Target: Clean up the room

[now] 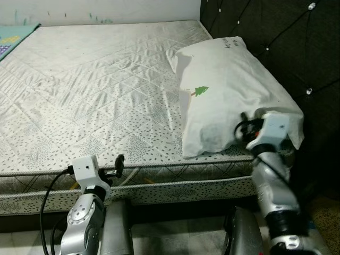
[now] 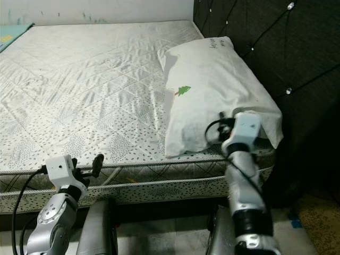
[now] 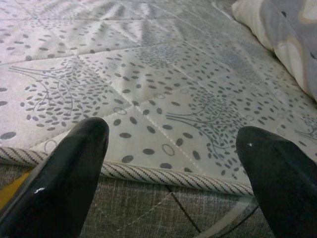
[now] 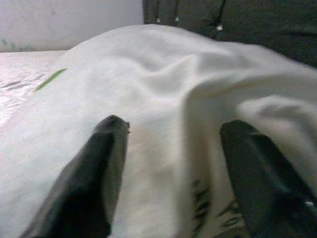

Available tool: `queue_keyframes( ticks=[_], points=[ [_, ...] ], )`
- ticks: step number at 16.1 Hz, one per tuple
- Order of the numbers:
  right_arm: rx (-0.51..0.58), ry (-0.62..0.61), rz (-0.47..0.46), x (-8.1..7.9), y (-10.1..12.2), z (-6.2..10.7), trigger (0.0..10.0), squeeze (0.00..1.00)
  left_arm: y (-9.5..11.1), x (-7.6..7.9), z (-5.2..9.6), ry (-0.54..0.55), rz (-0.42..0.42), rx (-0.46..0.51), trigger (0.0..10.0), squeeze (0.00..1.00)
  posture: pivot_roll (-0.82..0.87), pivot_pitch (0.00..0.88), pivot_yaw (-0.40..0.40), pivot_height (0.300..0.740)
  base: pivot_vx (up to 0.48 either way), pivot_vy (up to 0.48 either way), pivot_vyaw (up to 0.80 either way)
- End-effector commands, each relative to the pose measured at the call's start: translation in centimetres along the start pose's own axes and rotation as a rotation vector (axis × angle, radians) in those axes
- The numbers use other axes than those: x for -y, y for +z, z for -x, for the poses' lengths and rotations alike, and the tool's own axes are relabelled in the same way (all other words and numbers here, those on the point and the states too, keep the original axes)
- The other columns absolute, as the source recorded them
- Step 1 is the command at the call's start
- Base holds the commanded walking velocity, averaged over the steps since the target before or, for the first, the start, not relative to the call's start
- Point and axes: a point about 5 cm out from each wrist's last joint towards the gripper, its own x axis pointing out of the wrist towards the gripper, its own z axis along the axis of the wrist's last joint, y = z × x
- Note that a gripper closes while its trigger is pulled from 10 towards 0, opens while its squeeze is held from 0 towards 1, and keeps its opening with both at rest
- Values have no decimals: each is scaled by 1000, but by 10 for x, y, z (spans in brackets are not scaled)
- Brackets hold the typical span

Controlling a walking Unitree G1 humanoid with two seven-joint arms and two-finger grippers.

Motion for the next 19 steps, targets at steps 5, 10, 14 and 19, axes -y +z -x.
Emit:
queue_keyframes(
  ticks=[5, 10, 14, 19],
  points=[
    [-61, 20, -56, -9, -12, 20, 10000, 1000, -4, -6, -1, 4, -12, -13, 10000, 0, -68, 0, 9, 479, 0, 0, 0],
    [-22, 41, -59, -11, 1, 14, 10000, 0, -5, -5, -3, -7, -14, -18, 10000, 0, -69, 0, 15, 479, 0, 0, 0],
    [-8, 45, -68, -11, 10, 5, 10000, 0, -8, -4, -4, -6, -13, -19, 10000, 0, -64, 0, 2, 513, 0, 0, -225],
    [-17, 45, -74, -11, 8, 4, 10000, 0, -11, -6, -2, -7, -15, -25, 10000, 0, -66, 0, 5, 513, 0, 0, -569]
  ],
)
